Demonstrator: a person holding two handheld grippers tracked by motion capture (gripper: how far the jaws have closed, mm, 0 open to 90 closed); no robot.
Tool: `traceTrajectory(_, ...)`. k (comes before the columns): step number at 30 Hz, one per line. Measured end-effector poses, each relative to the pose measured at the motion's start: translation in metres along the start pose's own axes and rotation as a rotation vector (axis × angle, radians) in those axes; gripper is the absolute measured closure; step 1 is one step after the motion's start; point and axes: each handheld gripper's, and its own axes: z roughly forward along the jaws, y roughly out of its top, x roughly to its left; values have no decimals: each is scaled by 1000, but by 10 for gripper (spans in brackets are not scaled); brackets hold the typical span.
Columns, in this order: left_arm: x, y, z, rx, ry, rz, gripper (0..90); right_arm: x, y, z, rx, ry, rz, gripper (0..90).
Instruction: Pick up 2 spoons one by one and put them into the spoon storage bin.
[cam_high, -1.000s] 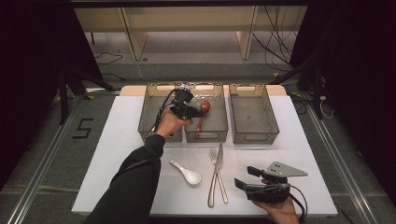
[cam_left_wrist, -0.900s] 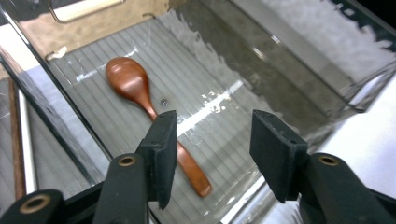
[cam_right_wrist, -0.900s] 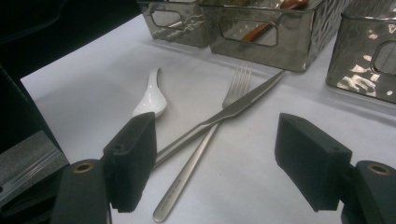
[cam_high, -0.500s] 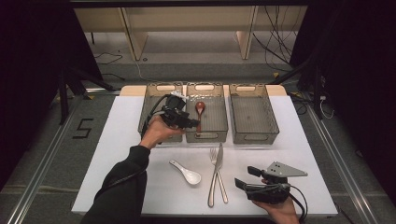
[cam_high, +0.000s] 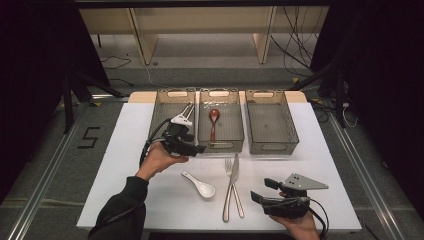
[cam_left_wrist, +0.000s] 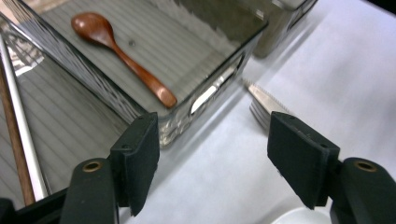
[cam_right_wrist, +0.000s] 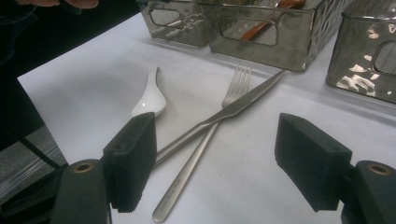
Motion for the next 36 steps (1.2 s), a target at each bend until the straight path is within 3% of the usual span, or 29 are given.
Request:
traceTrajectory(3,-1,-5,0,-10,1,-2,347,1,0,0,-2,1,-2,304)
traceTrajectory(9,-3,-19,5,26,6,9,385,1,0,0,-1,1,-1,304)
traceTrajectory(11,-5,-24,8,49,-1,25,436,1,0,1,-1,1,-6,304)
traceTrajectory(16,-5,-36,16,88,28,48,628,1,0,0,-1,0,-6,304)
traceTrajectory(20,-1,-43,20,113,15,53,755,1,0,0,1,1,-5,304)
traceTrajectory(25,1,-50,24,144,17,61,860,1,0,0,-1,1,-6,304)
traceTrajectory(36,1,-62,36,201,3,70,888,1,0,1,2,2,-4,304)
